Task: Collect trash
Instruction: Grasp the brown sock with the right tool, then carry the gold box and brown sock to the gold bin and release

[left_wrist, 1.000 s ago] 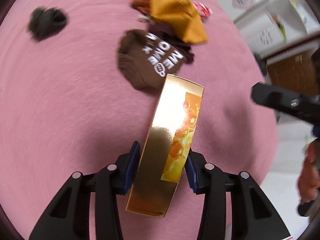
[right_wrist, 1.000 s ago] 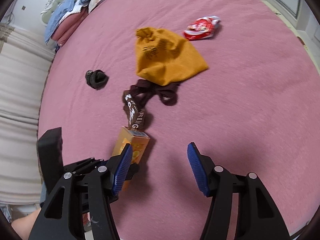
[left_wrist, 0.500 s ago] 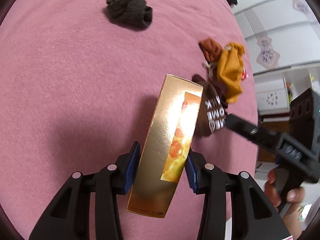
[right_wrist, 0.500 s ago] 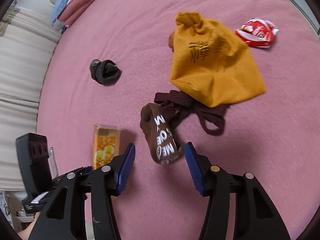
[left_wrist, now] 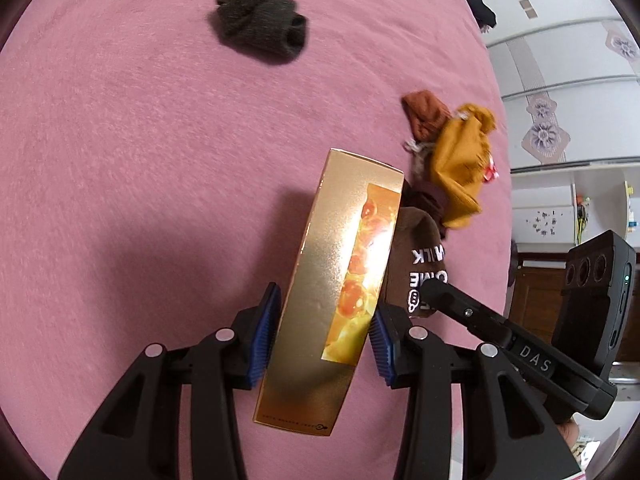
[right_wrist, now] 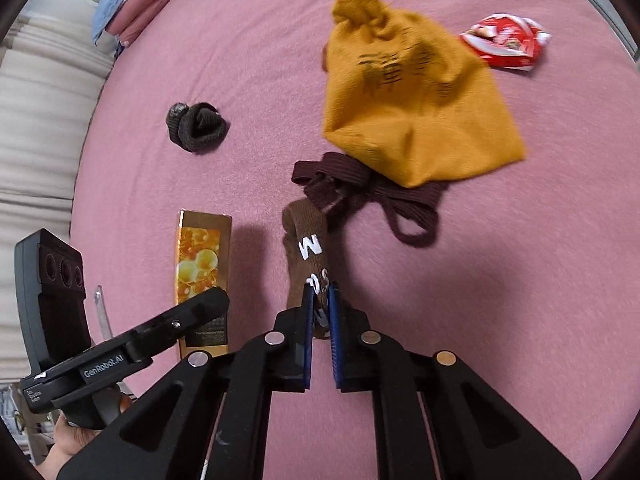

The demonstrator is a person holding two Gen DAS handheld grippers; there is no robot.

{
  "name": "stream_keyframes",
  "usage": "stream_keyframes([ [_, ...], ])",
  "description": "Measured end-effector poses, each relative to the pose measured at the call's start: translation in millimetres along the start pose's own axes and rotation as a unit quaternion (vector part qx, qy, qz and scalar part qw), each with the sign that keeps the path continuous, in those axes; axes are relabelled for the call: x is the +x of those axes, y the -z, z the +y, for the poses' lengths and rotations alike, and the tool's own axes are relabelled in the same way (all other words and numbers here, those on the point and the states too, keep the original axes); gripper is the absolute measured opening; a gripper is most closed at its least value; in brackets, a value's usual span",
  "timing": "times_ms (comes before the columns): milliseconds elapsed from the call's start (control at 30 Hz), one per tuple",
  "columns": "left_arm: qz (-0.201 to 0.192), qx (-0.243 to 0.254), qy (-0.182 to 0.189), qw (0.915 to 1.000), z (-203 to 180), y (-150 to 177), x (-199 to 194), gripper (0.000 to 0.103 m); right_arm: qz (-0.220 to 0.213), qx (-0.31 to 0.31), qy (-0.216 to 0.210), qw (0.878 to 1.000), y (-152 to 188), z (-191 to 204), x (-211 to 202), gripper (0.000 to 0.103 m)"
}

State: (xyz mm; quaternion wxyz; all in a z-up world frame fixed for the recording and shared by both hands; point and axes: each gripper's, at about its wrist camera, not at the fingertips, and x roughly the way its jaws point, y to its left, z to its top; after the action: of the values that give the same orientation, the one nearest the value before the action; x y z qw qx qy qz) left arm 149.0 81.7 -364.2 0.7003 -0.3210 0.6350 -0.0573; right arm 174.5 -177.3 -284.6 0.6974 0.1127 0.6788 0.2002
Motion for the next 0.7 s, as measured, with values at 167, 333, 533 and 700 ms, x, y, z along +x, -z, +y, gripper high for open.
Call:
stream_keyframes([
  [167,0.004,0.021,0.0,0.9998,-35,17,-5,0.042,-0.02,0.012,-0.002,1.0,12,-17,-39,0.007],
  [333,0.009,0.044,0.0,0.999,-80,36,-4,0.042,-0.043,0.04,-0.005,0.998,21,-46,-80,0.007],
  [533,0.014,0.081,0.006,0.9966,-155,54,10,0.042,-0.079,0.073,-0.007,0.994,31,-99,-142,0.007],
  [700,0.021,0.122,0.011,0.9923,-229,69,31,0.042,-0.103,0.091,-0.003,0.991,36,-146,-184,0.007],
])
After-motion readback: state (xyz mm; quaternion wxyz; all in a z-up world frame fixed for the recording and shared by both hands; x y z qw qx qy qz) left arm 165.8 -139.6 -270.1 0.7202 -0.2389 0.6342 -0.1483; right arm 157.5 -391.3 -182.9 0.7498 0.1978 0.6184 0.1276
